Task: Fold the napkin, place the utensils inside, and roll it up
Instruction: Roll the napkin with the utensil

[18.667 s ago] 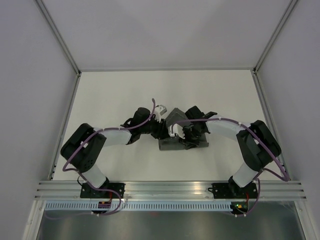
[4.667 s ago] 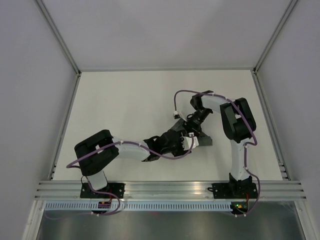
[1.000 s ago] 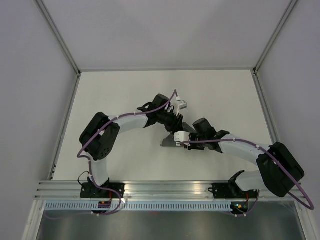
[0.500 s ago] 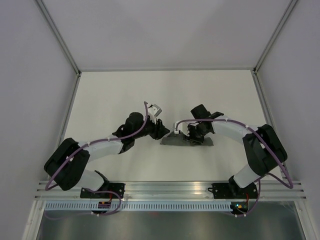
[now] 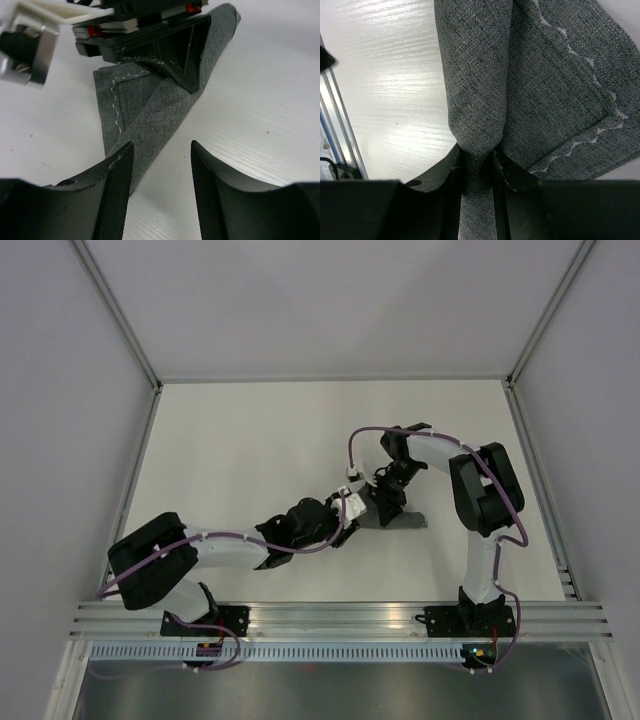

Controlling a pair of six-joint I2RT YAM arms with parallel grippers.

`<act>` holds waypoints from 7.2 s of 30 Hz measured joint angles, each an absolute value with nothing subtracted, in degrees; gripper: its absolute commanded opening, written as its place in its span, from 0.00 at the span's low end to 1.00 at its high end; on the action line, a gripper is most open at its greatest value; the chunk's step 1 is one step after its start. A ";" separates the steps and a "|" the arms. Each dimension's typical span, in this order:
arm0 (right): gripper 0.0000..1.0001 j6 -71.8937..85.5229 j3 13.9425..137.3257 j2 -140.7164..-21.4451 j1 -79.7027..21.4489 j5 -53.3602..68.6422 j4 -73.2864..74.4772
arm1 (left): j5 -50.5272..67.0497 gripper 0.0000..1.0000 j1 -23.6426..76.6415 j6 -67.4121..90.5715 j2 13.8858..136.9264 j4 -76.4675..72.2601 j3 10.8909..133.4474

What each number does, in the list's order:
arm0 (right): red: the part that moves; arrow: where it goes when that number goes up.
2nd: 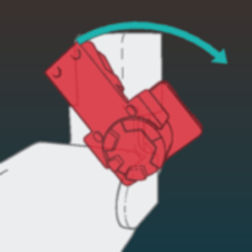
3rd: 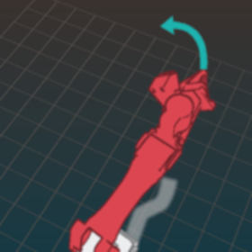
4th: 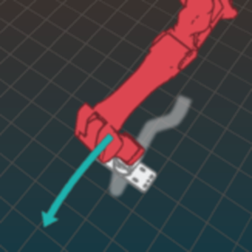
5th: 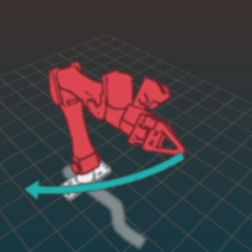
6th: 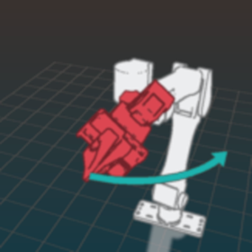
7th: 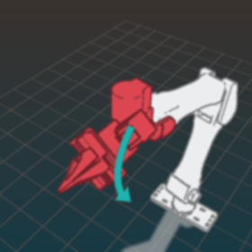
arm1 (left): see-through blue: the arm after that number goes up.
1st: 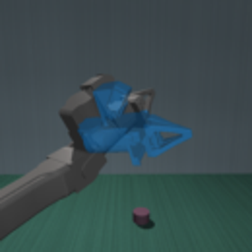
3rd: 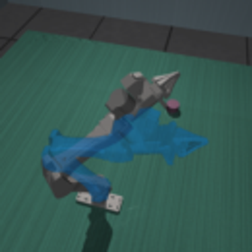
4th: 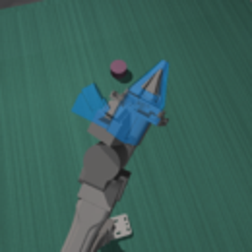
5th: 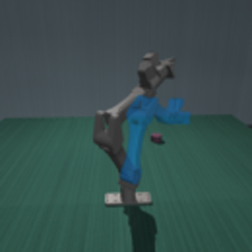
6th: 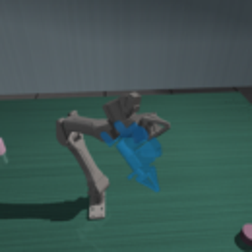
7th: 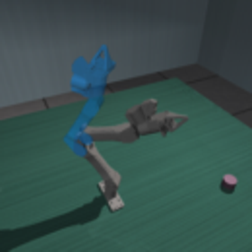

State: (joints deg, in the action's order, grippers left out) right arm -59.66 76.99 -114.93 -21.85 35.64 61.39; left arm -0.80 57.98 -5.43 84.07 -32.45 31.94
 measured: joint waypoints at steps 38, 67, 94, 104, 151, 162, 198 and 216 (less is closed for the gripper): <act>0.30 -59.66 83.94 -121.78 -20.99 37.30 68.82 | -8.38 0.21 63.61 -31.51 108.25 -26.83 49.78; 0.72 -50.37 79.48 -101.36 -4.86 46.63 57.49 | 7.88 0.02 60.64 -17.93 108.29 -20.29 54.06; 0.81 -52.05 23.42 -61.63 -26.22 22.46 11.81 | 41.34 0.06 46.57 -4.25 121.27 6.13 76.42; 0.52 -52.01 22.52 -68.03 -32.47 14.17 0.03 | 45.41 0.22 45.28 -4.05 123.59 9.72 79.66; 0.25 -59.05 71.66 -108.79 -24.08 32.56 54.65 | -4.71 0.96 58.98 -5.76 82.74 -34.04 30.63; 0.24 -59.27 78.81 -116.38 -23.22 33.95 62.19 | -6.66 0.96 63.09 -19.20 98.85 -25.52 43.64; 0.72 -55.16 81.82 -116.11 -17.96 40.27 63.31 | -3.49 0.02 61.71 -22.13 108.20 -20.62 52.58; 0.75 -48.62 56.34 -79.46 -0.45 49.91 42.15 | 25.28 0.02 49.30 -9.34 112.75 -4.89 64.49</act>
